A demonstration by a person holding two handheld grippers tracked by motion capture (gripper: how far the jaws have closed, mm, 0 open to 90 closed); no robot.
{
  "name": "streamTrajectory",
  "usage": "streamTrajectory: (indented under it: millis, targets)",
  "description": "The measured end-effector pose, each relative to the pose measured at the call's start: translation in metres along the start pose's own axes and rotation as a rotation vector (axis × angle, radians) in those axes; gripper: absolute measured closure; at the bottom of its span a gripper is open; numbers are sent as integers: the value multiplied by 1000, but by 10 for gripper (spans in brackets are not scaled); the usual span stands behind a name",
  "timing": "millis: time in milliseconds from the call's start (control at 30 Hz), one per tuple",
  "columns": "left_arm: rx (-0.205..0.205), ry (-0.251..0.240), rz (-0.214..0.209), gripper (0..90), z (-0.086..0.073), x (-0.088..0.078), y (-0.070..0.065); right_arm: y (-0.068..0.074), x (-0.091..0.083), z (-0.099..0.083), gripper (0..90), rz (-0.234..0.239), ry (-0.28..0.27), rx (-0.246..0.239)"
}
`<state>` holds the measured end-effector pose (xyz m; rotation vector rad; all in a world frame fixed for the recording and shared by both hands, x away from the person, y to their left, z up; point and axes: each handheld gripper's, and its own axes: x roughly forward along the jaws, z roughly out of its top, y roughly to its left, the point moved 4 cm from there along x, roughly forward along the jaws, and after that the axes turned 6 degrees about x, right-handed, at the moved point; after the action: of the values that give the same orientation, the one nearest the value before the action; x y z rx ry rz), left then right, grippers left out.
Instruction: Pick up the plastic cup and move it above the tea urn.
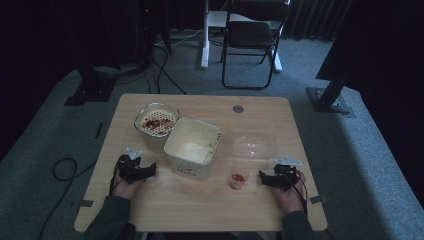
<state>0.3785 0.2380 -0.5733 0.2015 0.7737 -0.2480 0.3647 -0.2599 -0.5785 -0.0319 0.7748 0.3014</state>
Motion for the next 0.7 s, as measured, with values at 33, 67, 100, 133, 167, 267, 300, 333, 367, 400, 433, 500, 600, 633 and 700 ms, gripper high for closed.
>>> streamTrajectory:
  millis: [33,67,100,133,167,267,300,333,367,400,433,500,600,633,700]
  targets:
    - [0,0,0,142,0,0,0,0,0,0,109,0,0,0]
    - [0,1,0,142,0,0,0,0,0,0,109,0,0,0]
    - [0,1,0,142,0,0,0,0,-1,-1,109,1,1,-1]
    - [0,1,0,142,0,0,0,0,-1,-1,110,7,1,-6]
    - [0,1,0,142,0,0,0,-1,-1,-1,110,10,1,-9]
    - [-1,-1,1,143,0,0,0,-1,-2,-1,111,10,9,-9]
    - [-2,-1,1,142,0,0,0,-1,-2,-1,113,7,13,-7]
    - [-2,-1,1,143,0,0,0,0,-3,-1,122,4,16,-5]
    - [-1,-1,1,143,0,0,0,0,-3,-1,139,1,20,-2]
    - [-1,-1,1,143,0,0,0,0,-4,0,180,-4,28,0]
    - [-1,-1,1,143,0,0,0,-1,-5,1,238,-9,31,3]
    - [-1,-1,1,142,0,0,0,-4,-8,3,310,-22,34,20]
    - [-1,-1,1,143,0,0,0,-5,-17,8,370,-14,-3,42]
    - [-1,-1,1,143,0,0,0,-6,-20,11,376,-14,-21,46]
    - [-1,-1,1,143,0,0,0,-8,-27,17,398,-21,-53,51]
